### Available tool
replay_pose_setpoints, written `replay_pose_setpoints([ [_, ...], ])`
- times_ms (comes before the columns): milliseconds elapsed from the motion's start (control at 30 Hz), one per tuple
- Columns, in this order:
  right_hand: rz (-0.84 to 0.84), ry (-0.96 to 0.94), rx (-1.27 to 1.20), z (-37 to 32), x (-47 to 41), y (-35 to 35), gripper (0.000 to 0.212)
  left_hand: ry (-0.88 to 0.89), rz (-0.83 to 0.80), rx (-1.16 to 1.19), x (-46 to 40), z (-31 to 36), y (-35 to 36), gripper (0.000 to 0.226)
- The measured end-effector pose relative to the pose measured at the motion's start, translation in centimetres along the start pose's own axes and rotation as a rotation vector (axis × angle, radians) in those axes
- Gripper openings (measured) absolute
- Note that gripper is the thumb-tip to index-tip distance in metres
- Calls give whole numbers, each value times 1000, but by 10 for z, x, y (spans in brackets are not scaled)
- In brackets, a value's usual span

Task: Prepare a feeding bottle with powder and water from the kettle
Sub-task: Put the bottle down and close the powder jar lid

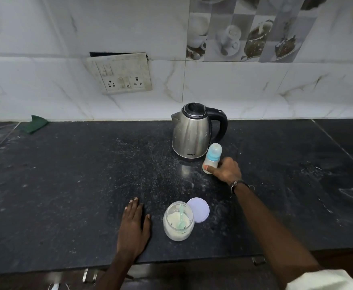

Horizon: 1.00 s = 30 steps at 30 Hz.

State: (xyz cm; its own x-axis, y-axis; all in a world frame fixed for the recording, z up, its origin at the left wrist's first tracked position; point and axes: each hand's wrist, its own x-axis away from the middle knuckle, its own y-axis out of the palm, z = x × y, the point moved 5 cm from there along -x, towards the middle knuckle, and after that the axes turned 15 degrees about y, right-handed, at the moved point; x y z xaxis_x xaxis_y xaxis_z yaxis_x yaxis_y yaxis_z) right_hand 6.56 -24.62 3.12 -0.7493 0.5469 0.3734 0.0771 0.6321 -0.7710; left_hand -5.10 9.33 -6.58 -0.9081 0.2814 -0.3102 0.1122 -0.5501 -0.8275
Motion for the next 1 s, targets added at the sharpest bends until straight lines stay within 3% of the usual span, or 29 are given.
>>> replay_pose_setpoints([
  [200, 71, -54, 341, 20, 38, 0, 65, 22, 75, 188, 2, 5, -9, 55],
  [333, -96, -225, 489, 27, 59, 24, 70, 93, 146, 369, 7, 24, -13, 54],
  [467, -266, -405, 610, 27, 84, 54, 92, 156, 146, 504, 10, 43, -10, 72],
  [567, -297, -497, 695, 22, 99, 70, 99, 168, 86, 505, 8, 47, -2, 94],
  [700, -288, -526, 768, 17, 108, 80, 76, 106, 24, 546, 3, 51, 5, 125],
  [900, -198, -535, 790, 18, 115, 78, 47, 39, 0, 644, -1, 57, 13, 142],
  [1000, -126, -499, 715, 16, 111, 66, 58, 45, 9, 653, -4, 61, 15, 137],
])
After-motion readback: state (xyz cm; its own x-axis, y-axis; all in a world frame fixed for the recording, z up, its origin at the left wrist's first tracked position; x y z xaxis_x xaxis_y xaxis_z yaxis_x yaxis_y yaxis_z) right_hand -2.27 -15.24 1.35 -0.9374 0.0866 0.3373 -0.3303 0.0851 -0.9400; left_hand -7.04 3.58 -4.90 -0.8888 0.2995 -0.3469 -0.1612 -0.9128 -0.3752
